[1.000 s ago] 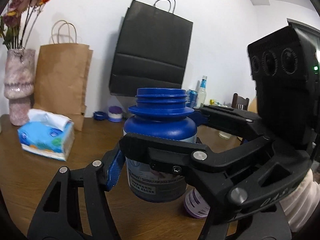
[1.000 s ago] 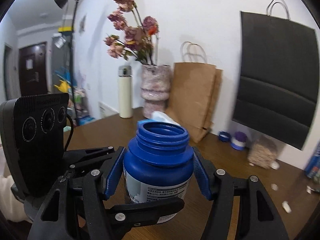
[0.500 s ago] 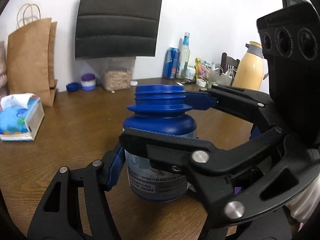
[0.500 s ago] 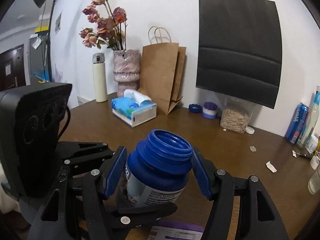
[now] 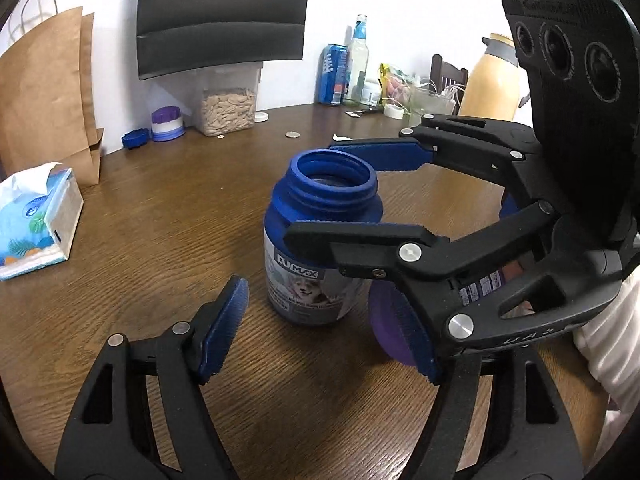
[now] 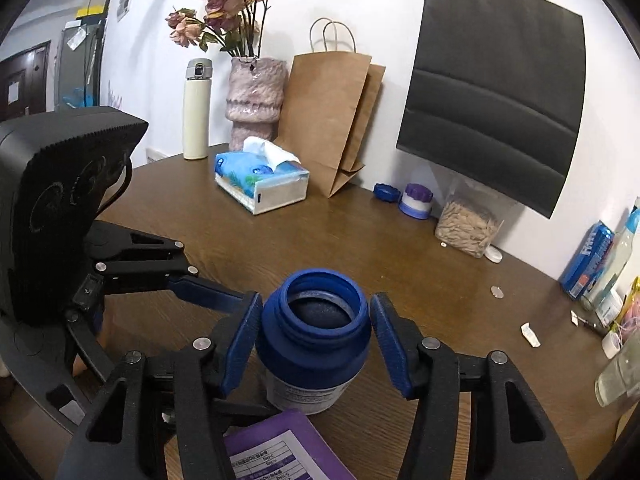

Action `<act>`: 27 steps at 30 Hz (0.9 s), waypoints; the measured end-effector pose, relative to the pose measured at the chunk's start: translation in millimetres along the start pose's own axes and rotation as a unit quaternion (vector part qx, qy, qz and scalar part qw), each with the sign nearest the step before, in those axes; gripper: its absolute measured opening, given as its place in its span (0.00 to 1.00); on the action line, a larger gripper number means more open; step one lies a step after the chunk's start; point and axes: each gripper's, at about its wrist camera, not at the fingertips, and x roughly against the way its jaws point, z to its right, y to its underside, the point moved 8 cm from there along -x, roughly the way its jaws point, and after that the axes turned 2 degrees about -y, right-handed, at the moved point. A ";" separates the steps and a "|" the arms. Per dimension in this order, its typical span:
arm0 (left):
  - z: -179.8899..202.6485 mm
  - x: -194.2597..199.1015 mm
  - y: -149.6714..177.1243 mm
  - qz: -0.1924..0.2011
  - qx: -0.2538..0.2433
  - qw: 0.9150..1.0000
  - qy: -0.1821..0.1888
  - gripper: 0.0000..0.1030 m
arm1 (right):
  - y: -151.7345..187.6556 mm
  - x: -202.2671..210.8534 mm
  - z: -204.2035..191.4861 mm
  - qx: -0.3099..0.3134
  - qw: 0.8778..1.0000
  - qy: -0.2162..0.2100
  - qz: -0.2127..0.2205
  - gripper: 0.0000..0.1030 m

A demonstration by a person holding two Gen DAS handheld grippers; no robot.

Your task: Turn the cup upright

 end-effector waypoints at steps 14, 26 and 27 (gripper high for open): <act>18.2 62.0 -13.7 0.039 -0.011 0.997 -0.067 0.93 | -27.5 80.9 12.8 -0.065 0.997 -0.018 0.022 0.78; 48.1 211.3 54.0 0.124 0.161 0.929 -0.310 1.00 | 65.6 204.9 42.1 -0.192 0.977 0.089 -0.025 0.78; 53.4 219.1 59.3 0.127 0.164 0.925 -0.317 1.00 | 73.8 212.9 38.9 -0.200 0.976 0.085 -0.024 0.78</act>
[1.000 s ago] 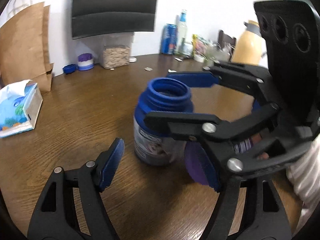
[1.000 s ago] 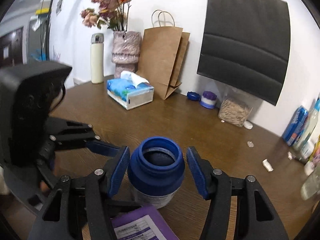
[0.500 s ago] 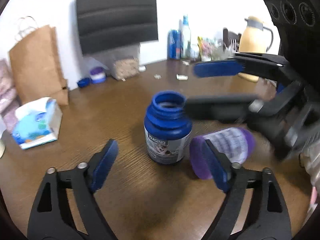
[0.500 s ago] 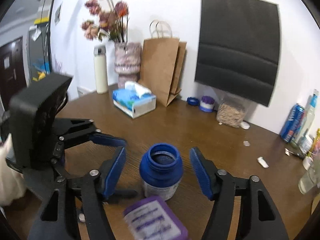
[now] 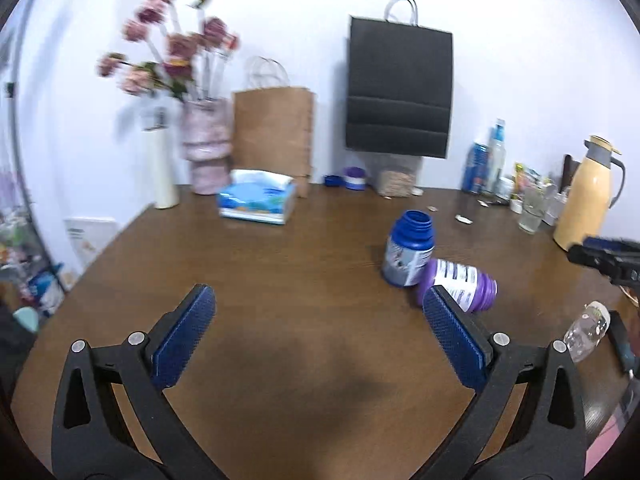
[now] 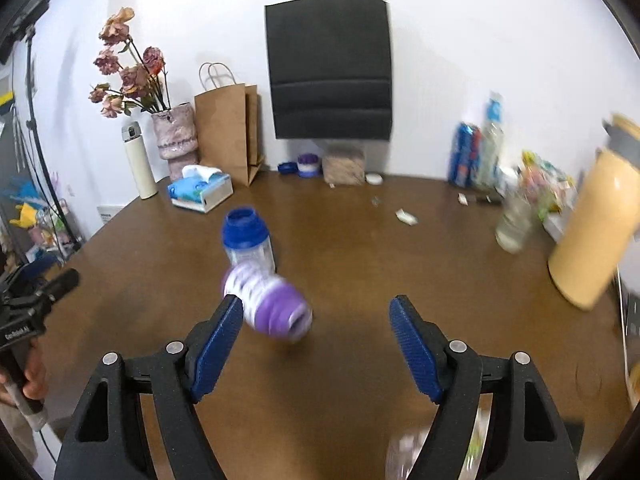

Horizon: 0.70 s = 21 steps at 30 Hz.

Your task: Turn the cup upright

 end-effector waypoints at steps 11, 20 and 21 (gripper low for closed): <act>12.1 72.8 3.7 0.049 0.006 0.999 -0.004 1.00 | 37.0 55.9 -33.5 0.010 0.999 -0.030 0.028 0.78; 4.4 81.6 4.8 0.057 0.010 0.998 -0.022 1.00 | 37.2 70.5 -41.2 0.013 0.998 -0.026 0.061 0.78; 2.3 86.5 5.8 0.062 0.012 0.998 -0.028 1.00 | 38.5 75.8 -42.7 0.014 0.997 -0.025 0.068 0.78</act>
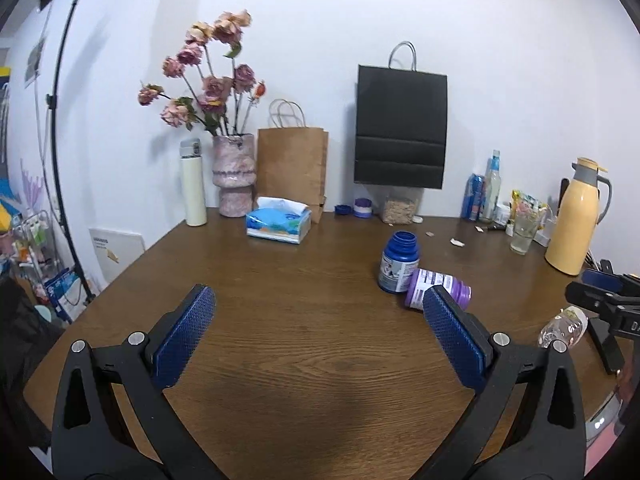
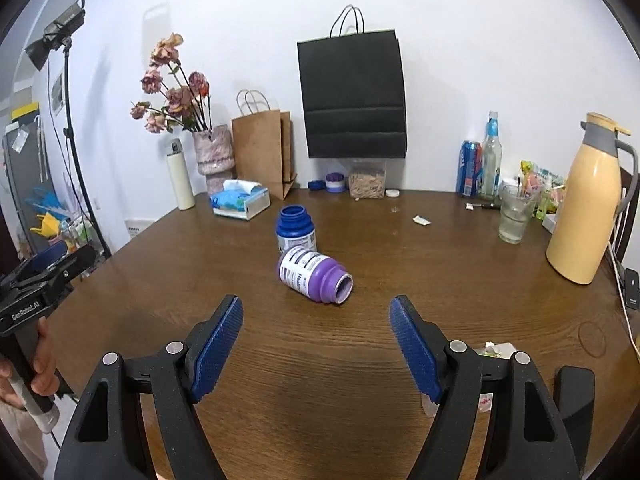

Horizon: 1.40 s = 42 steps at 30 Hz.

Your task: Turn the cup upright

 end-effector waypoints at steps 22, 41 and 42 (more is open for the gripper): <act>-2.7 166.4 123.4 0.090 -0.031 0.995 -0.019 1.00 | 142.0 134.2 -77.5 0.046 0.994 -0.005 0.102 0.78; -1.5 190.9 126.0 0.125 -0.025 0.992 -0.001 1.00 | 172.2 153.7 -83.7 0.019 0.993 -0.015 0.116 0.78; -1.7 190.7 126.3 0.125 -0.025 0.992 -0.001 1.00 | 172.7 153.5 -83.7 0.018 0.993 -0.015 0.116 0.78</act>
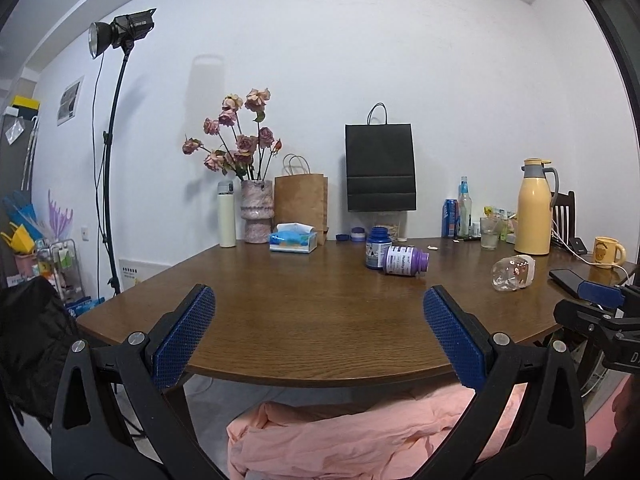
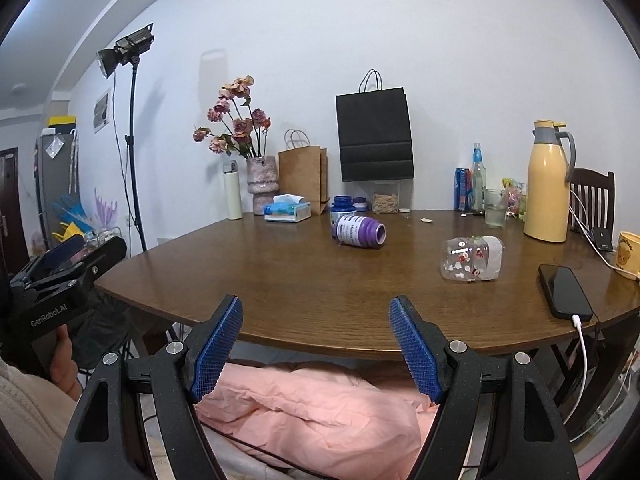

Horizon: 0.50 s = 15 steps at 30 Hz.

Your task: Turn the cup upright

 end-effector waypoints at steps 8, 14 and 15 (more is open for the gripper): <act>0.0 1.3 -0.2 0.001 -0.001 1.000 0.000 1.00 | 0.3 -0.1 -0.6 -0.002 1.000 0.001 -0.001 0.78; 1.9 2.3 -0.4 0.002 -0.001 1.000 -0.001 1.00 | -1.0 0.5 2.7 -0.005 1.000 0.003 0.000 0.78; 2.5 2.2 -0.5 0.002 -0.001 1.000 -0.001 1.00 | -1.2 0.5 2.5 -0.004 1.000 0.003 0.000 0.78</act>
